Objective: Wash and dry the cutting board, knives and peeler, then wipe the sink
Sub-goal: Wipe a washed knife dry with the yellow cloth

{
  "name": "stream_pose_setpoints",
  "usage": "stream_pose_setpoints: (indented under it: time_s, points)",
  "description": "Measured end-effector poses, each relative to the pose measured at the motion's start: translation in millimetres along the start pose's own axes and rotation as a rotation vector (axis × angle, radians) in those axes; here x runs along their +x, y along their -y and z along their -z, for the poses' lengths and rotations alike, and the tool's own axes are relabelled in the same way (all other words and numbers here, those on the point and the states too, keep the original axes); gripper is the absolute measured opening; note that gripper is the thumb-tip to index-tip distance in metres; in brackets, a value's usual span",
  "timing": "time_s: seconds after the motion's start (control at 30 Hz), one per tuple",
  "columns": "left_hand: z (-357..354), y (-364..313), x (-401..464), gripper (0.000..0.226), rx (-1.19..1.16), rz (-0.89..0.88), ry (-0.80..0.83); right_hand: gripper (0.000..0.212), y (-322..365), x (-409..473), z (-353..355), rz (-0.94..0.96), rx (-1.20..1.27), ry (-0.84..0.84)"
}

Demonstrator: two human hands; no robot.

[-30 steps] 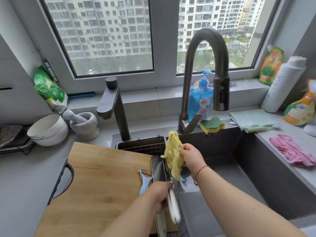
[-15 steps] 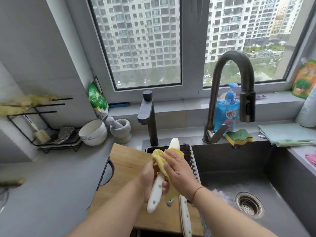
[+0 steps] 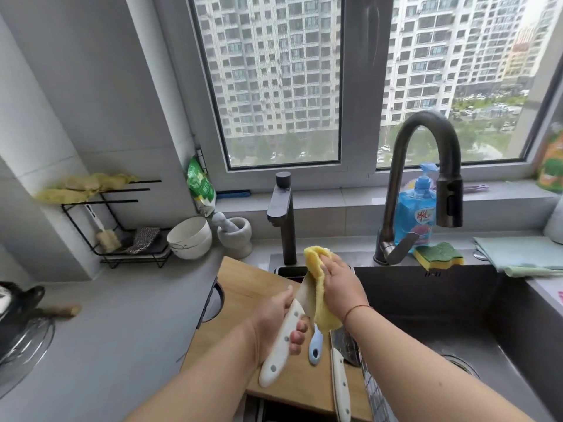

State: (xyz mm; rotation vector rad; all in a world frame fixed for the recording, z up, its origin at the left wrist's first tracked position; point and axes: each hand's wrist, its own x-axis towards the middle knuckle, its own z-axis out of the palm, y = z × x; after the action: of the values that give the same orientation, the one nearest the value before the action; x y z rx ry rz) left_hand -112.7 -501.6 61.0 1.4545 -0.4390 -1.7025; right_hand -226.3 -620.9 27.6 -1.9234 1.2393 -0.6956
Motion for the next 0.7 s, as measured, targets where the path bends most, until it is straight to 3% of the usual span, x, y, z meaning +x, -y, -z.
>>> stream_pose_setpoints:
  time_s: [0.07,0.13,0.23,0.3,0.4,0.53,0.7]
  points:
    - [2,1,-1,0.050,0.038,-0.015,-0.030,0.035,-7,2,6,-0.247,0.156,-0.087]
    - [3,-2,-2,0.048,0.031,-0.061,-0.061,0.033,-15,4,12,-0.483,0.454,-0.060]
    - [-1,-10,-4,0.053,0.027,-0.116,-0.036,0.048,-25,-9,2,-0.586,1.150,0.204]
    - [-6,-14,-4,0.056,0.075,-0.104,-0.013,0.059,-13,-28,-9,-0.604,1.414,0.381]
    - [-10,-15,-3,0.060,0.202,-0.091,-0.031,0.054,5,-35,-7,-0.546,1.574,0.509]
    - [-12,-22,-5,0.055,0.322,-0.151,-0.022,0.065,8,-29,7,-0.534,1.624,0.428]
    - [-5,-28,-14,0.051,0.335,-0.091,0.083,0.058,1,-12,28,-0.549,1.626,0.294]
